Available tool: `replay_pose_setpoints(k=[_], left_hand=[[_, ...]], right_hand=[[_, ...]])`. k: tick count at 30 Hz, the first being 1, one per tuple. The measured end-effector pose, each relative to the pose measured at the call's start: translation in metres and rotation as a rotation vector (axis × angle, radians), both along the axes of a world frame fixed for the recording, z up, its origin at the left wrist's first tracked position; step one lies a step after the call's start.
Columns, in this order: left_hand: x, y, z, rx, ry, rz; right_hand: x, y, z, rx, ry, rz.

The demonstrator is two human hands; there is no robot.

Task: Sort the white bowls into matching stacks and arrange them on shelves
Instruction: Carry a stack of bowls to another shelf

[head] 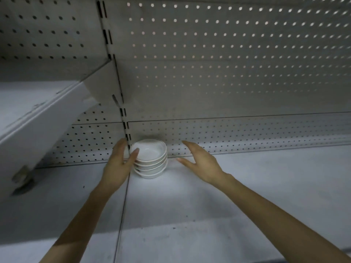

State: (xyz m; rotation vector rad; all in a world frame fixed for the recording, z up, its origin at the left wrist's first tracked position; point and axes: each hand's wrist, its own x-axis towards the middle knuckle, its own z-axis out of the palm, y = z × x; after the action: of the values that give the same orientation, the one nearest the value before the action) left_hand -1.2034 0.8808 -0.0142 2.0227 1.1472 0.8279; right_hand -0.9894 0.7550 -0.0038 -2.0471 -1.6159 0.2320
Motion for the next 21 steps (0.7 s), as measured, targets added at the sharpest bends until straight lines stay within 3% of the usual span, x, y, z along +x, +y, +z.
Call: replay_pose_setpoints(k=[3, 6, 11, 21], left_hand=[[0.001, -0.015, 0.010, 0.257, 0.206, 0.020], [0.012, -0.043, 0.021, 0.441, 0.361, -0.011], [0.054, -0.106, 0.036, 0.549, 0.521, -0.109], [0.183, -0.253, 0.054, 0.655, 0.524, -0.199]], right_hand=[[0.035, -0.047, 0.012, 0.023, -0.281, -0.063], [0.069, -0.100, 0.022, -0.022, -0.444, -0.144], [0.119, -0.207, 0.038, -0.096, -0.547, -0.282], [0.212, -0.421, 0.053, -0.171, -0.530, -0.576]])
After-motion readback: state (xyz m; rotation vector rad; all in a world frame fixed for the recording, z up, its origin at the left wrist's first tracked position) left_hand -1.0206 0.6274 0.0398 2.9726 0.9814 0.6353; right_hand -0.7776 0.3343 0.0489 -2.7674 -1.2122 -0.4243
